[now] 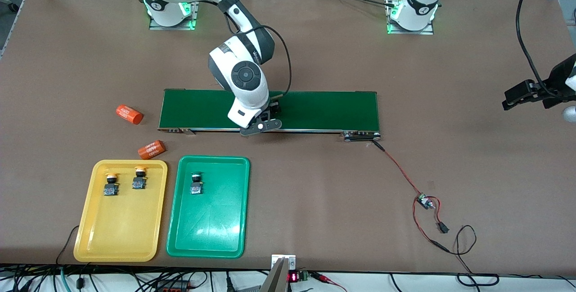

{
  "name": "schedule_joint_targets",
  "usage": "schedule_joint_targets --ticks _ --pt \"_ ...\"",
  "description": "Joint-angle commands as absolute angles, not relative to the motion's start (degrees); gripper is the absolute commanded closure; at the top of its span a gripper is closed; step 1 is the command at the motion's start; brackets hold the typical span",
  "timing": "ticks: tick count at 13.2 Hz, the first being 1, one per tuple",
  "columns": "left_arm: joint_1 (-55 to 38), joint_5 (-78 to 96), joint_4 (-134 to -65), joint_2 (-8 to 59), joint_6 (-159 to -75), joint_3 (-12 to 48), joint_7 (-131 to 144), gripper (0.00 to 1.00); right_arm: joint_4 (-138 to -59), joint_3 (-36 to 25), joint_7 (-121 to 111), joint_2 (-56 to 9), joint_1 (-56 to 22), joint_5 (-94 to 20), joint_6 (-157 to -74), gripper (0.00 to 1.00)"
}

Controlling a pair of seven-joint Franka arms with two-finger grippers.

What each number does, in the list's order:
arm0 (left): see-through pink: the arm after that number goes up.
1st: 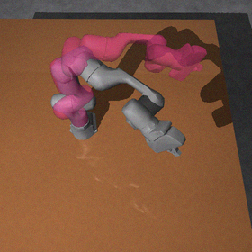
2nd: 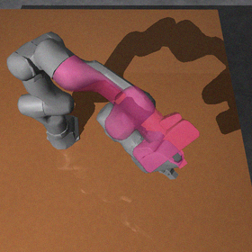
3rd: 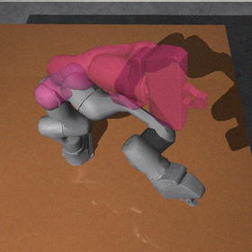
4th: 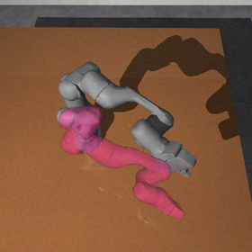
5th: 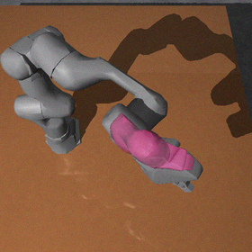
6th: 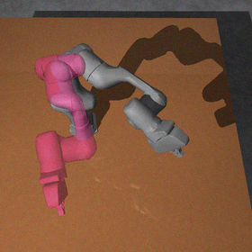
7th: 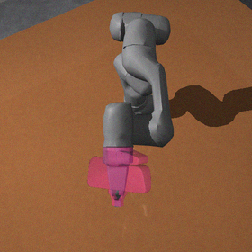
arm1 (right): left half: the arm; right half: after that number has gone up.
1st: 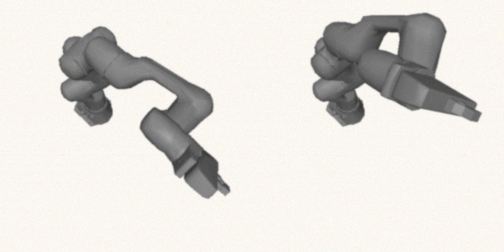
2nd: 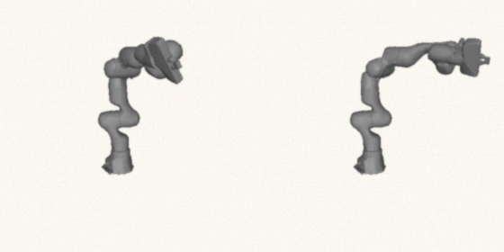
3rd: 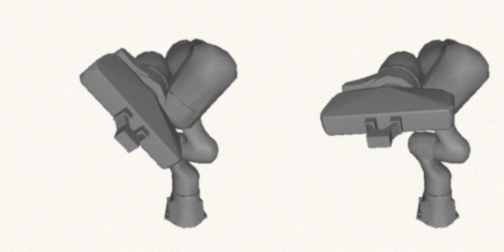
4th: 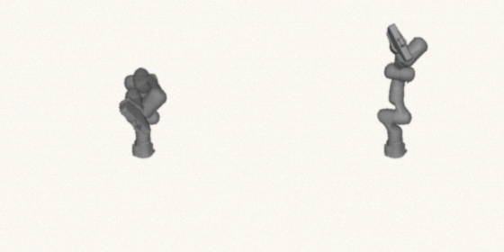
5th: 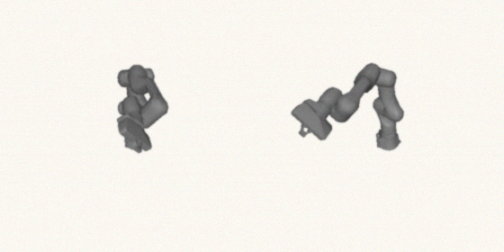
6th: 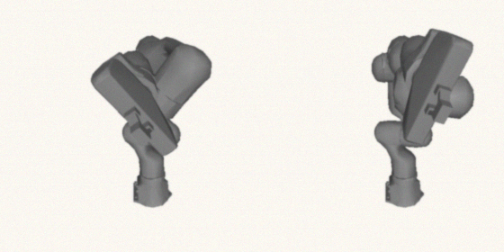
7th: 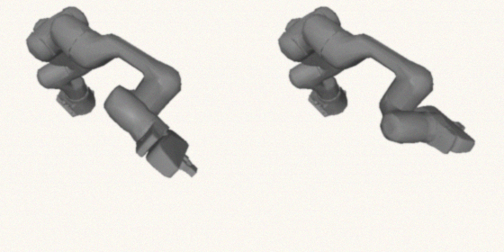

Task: Sort buttons by color to trays
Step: 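Carry the green-based button into the green tray and open the right gripper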

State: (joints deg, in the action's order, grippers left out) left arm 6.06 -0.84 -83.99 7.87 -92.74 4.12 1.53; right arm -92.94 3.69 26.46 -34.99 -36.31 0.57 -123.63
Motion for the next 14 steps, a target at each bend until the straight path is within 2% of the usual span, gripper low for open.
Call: schedule_joint_targets --ticks 1,2,5,8,11,14 --pt "6.5 0.4 -85.1 6.9 -93.4 4.0 0.7 0.0 -95.8 3.5 27.1 -34.2 -36.6 1.5 -123.8 0.39" --pt "6.5 0.4 -85.1 7.0 -93.4 3.9 0.7 0.0 -96.3 3.5 27.1 -34.2 -36.2 1.5 -123.4 0.53" --pt "6.4 0.4 -85.1 7.0 -93.4 3.8 0.7 0.0 -95.6 3.5 29.3 -33.8 -36.4 1.4 -122.0 0.77" --pt "6.4 0.4 -85.1 7.0 -93.4 3.8 0.7 0.0 -94.2 3.0 29.6 -31.7 -35.3 1.2 -121.1 0.77" --pt "6.4 0.4 -85.1 7.0 -93.4 3.9 0.7 0.0 -88.5 0.8 28.9 -31.8 -33.6 1.4 -119.6 0.77" --pt "6.4 0.4 -85.1 7.0 -93.4 3.8 0.7 0.0 -82.6 -3.5 29.1 -36.3 -33.0 1.3 -121.8 0.77"
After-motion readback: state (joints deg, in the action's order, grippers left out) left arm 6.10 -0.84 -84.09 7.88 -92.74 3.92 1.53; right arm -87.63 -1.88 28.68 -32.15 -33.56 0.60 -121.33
